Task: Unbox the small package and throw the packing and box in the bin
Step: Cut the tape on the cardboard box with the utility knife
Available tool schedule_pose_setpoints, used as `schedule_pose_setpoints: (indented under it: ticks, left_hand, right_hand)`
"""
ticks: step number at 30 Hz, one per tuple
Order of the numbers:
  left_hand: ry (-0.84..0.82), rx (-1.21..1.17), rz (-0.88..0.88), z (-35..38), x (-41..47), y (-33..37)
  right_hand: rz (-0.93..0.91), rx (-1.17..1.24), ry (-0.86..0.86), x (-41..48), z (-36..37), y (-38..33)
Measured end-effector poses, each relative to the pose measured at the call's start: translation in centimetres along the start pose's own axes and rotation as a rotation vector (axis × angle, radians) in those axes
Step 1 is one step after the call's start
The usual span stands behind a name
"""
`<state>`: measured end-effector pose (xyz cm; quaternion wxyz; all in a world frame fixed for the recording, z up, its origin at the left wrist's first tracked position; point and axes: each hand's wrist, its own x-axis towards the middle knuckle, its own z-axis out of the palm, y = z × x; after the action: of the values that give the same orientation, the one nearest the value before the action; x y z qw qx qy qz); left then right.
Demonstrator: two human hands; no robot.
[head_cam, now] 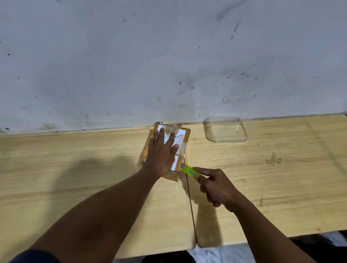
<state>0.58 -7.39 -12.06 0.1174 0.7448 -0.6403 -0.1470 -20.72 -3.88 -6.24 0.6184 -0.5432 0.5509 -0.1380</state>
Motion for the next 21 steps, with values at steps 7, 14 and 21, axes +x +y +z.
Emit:
schedule_pose_setpoints:
  ticks: [7,14,21]
  left_hand:
    - [0.005,0.093,0.343,-1.9,1.0,-3.1]
    - [0.093,0.089,0.519,-0.7,1.4,-5.4]
    - [0.271,-0.075,-0.135,1.5,-3.2,0.3]
  right_hand:
    - [0.042,0.168,0.179,0.5,-4.3,1.5]
    - [0.049,0.132,0.172,1.1,-4.2,2.4]
    - [0.057,0.166,0.188,1.8,-3.2,2.2]
